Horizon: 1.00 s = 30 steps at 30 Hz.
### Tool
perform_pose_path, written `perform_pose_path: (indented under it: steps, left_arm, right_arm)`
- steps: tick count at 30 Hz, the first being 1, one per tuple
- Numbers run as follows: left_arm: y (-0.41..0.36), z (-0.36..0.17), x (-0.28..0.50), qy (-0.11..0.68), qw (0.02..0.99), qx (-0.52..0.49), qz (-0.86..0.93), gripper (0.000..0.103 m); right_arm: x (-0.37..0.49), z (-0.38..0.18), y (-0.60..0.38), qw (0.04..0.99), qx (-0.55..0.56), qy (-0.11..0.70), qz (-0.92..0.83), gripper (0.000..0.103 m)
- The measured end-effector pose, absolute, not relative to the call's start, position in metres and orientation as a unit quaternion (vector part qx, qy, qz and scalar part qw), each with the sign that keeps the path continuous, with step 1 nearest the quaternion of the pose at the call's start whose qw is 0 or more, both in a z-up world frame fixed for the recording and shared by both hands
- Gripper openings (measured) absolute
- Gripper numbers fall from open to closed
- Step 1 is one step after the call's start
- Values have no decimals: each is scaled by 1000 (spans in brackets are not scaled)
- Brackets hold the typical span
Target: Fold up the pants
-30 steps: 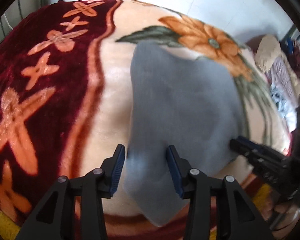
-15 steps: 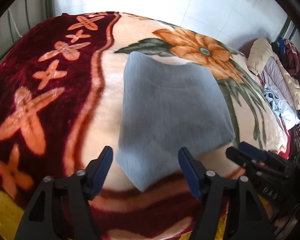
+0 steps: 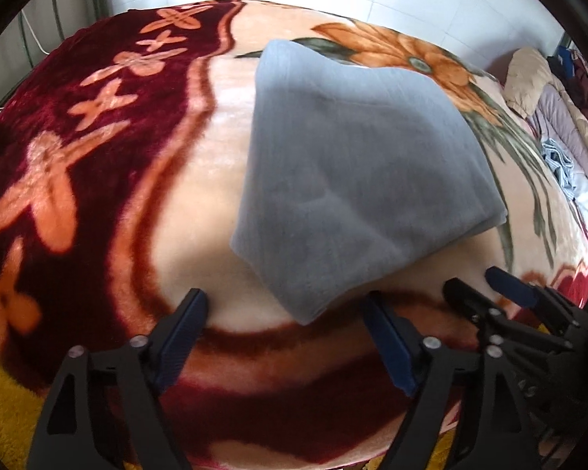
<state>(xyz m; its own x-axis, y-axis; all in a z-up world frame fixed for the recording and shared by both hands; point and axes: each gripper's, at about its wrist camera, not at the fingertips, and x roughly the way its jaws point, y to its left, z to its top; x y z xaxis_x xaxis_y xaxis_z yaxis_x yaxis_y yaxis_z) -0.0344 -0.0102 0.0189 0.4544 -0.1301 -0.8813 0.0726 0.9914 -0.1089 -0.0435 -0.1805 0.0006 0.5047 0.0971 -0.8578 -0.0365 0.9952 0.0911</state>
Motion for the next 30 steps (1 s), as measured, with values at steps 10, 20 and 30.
perform_pose_path:
  steps: [10, 20, 30]
  left_arm:
    - [-14, 12, -31, 515, 855, -18, -61, 95]
    - [-13, 11, -30, 509, 858, -23, -60, 97]
    - [-13, 11, -31, 506, 860, -21, -59, 97]
  right_arm:
    - [-47, -6, -180, 877, 38, 477, 36, 74]
    - [-49, -8, -183, 882, 41, 467, 40, 74]
    - [-52, -9, -183, 886, 39, 461, 39, 74]
